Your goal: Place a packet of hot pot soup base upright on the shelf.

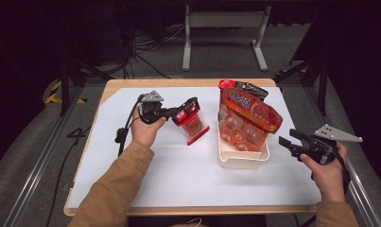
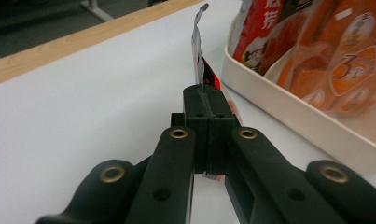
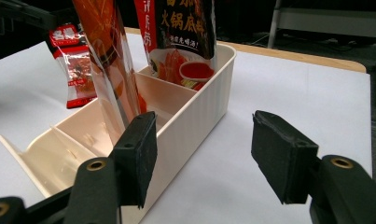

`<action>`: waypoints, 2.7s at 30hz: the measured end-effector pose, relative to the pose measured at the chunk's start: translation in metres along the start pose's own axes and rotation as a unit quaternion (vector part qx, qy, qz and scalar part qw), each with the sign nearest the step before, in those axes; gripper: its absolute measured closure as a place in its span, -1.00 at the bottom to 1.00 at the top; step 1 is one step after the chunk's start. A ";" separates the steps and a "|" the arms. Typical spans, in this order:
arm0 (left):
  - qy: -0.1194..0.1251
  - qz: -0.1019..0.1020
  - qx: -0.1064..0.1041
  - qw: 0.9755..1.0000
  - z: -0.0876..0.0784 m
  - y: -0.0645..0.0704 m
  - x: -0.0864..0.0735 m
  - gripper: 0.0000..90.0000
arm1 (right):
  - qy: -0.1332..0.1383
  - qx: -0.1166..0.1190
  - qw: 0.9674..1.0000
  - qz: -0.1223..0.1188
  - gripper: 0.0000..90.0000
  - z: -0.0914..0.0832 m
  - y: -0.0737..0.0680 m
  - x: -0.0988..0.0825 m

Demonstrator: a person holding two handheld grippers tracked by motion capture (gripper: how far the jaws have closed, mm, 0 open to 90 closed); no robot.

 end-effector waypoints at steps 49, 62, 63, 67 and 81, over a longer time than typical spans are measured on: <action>-0.024 0.164 -0.102 0.981 -0.085 0.070 0.036 1.00 | -0.018 0.000 1.000 -0.012 -0.07 0.003 0.001 -0.004; -0.014 0.186 -0.121 0.975 -0.083 0.088 0.052 1.00 | -0.049 0.000 0.999 -0.024 -0.10 0.008 0.002 -0.009; -0.014 0.186 -0.124 0.975 -0.083 0.090 0.053 1.00 | -0.050 -0.001 0.998 -0.023 -0.10 0.008 0.002 -0.010; -0.014 0.194 -0.130 0.972 -0.079 0.095 0.058 1.00 | -0.056 -0.006 0.998 -0.024 -0.10 0.006 0.004 -0.012; -0.005 0.207 -0.151 0.967 -0.063 0.115 0.073 1.00 | -0.053 0.004 0.999 -0.005 -0.03 0.002 0.007 -0.020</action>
Point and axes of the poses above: each handheld gripper's, and its own axes: z roughly forward along the jaws, x roughly out of its top, y roughly to its right, the point moved 1 cm from there along z, roughly forward along the jaws, and after that the axes turned 5 degrees about -z, right-handed, at the moved point
